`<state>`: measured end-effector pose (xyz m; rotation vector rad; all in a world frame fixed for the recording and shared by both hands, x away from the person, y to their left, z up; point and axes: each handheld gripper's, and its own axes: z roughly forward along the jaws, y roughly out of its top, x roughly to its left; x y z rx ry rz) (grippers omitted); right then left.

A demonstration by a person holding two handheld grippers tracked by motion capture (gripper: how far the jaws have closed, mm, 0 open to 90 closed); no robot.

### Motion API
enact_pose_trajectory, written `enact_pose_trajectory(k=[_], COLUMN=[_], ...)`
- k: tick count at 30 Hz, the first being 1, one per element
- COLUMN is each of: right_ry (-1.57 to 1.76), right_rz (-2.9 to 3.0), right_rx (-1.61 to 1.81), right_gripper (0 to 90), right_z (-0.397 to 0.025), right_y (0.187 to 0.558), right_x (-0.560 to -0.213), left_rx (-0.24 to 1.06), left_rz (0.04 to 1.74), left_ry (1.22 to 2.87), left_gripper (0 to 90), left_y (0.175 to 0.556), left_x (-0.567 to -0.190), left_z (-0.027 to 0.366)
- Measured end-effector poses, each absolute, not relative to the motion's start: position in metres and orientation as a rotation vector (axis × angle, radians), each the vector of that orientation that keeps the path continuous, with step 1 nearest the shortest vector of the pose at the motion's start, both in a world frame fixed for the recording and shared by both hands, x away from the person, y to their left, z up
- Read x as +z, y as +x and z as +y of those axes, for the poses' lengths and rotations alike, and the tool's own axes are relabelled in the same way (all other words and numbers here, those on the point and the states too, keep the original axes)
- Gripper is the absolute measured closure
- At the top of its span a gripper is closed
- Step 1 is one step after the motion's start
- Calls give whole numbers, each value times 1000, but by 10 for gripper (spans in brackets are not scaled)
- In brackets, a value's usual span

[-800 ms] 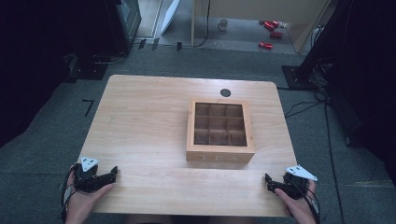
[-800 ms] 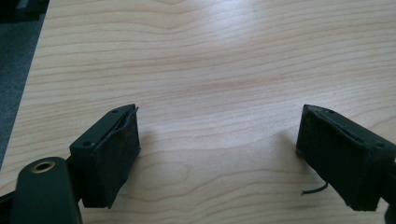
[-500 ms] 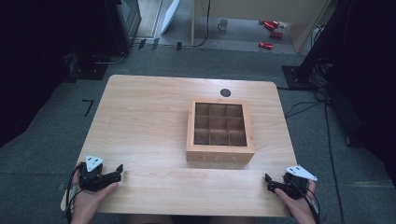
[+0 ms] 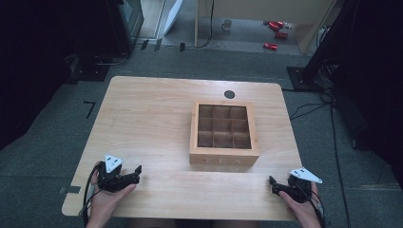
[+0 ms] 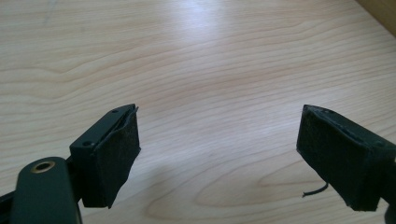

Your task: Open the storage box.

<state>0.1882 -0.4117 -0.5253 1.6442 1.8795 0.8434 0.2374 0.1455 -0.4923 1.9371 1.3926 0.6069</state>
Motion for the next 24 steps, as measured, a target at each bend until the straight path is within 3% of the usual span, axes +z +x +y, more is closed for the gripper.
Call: enact_pose_trajectory(k=[24], right_ry=[1656], right_rz=[1860], right_rx=[834], right_gripper=[143], right_z=[-409], right_y=[190], right_x=[-525], left_rx=[501], left_rz=[1222], left_ry=[1995], left_gripper=[155], left_y=[252], left_x=[-484], left_z=[57])
